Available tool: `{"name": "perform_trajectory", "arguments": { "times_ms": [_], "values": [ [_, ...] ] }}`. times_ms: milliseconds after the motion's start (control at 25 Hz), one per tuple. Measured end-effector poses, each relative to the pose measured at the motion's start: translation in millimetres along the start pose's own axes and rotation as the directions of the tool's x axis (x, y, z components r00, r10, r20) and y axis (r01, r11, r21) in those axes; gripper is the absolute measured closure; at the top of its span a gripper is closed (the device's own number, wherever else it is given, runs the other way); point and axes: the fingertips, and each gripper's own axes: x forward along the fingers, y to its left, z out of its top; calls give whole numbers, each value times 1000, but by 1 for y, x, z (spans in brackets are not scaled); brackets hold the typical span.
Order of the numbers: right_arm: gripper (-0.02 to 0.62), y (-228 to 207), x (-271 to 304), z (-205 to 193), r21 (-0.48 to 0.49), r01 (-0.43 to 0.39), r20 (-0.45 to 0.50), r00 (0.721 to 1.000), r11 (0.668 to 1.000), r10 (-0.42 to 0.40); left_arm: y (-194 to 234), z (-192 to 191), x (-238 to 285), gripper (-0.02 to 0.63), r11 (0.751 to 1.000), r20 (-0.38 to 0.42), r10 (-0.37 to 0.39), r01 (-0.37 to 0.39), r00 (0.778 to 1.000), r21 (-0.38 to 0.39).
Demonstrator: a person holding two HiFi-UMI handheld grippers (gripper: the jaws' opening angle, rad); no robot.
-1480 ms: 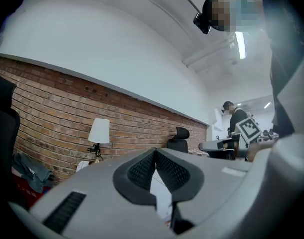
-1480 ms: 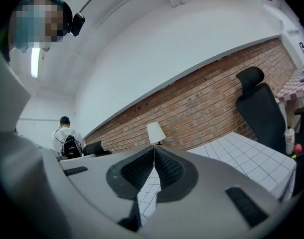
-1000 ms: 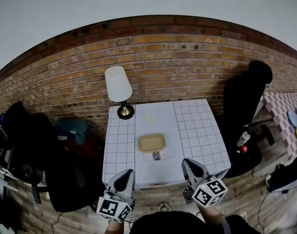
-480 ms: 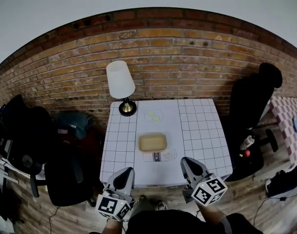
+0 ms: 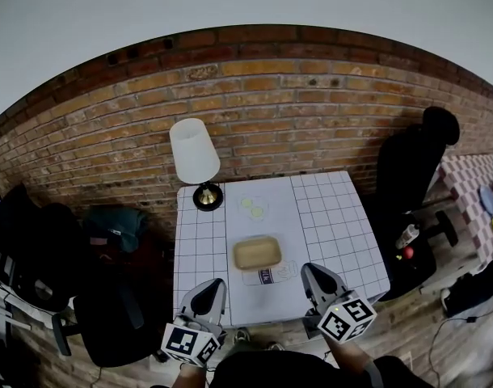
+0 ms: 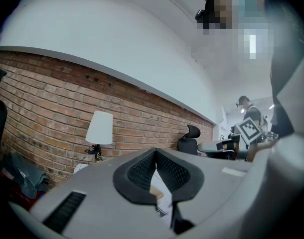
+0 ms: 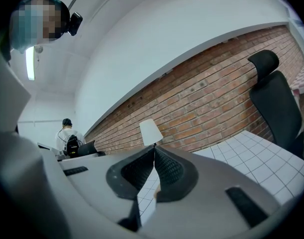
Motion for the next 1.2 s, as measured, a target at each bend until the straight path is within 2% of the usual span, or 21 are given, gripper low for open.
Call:
{"name": "perform_trajectory", "arguments": {
  "times_ms": [320,600,880,1200],
  "values": [
    [592,13,34,4,15,91,47,995,996,-92,45,14,19,595,995,-3,-94,94,996,14],
    [591,17,50,-2,23,185,88,978,982,-186,73,20,33,595,983,-12,-183,184,983,8],
    [592,12,59,-12,32,241,102,965,970,-243,92,7,44,596,976,-29,-218,217,976,-11],
    [592,-9,74,-24,28,261,55,964,965,-262,100,-8,65,595,978,-65,-208,206,976,-31]
  ]
}}
